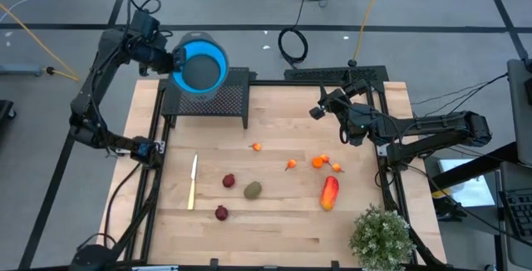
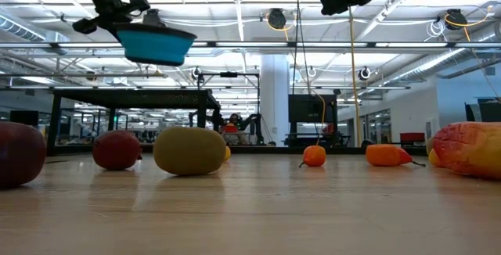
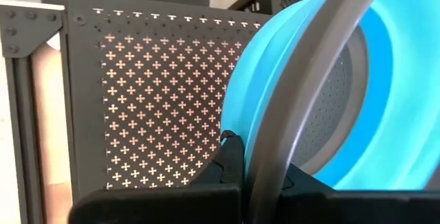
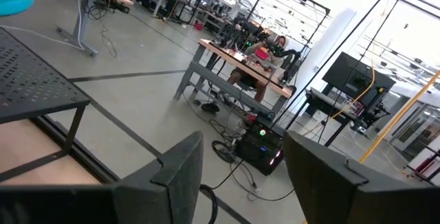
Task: Pick & Place Fruit
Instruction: Put the blue strainer bowl on the shelf
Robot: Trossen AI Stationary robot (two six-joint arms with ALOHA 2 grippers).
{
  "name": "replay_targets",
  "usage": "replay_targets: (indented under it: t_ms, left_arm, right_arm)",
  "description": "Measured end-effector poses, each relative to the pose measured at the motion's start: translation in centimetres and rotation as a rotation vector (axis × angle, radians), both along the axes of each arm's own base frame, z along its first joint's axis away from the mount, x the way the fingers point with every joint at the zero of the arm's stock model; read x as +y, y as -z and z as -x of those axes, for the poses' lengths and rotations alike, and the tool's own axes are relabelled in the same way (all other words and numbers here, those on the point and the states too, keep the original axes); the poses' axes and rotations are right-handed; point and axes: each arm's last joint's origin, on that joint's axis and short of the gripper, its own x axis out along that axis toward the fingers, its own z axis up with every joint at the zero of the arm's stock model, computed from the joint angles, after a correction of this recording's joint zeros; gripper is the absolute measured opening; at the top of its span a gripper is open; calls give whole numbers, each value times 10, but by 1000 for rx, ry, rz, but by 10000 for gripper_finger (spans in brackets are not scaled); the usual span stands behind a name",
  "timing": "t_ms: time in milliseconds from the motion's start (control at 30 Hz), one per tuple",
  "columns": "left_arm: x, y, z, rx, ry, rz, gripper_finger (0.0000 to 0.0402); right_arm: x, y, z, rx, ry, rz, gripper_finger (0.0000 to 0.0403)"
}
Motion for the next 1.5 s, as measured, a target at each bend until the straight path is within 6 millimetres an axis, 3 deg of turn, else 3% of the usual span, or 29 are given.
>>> replay_targets:
  t_ms: [233,533,900,1233,1500]
  left_arm:
    - [-1,2,-8,60,-71,4,0]
    - [18,10,-16,100,-150,-31,0]
    - [15,12,-15,120,-157,5,0]
    - [9,26,-31,149,-273,47,0]
    - [10,27,-53,26,-324,-1,0]
  right_arm:
    - [0,0,0,1,0,0,194]
    - [0,0,0,7,0,3,195]
    - [0,0,0,3,0,1,196]
    - [0,0,0,10,0,4,193]
    - [0,0,0,71,-1,29,194]
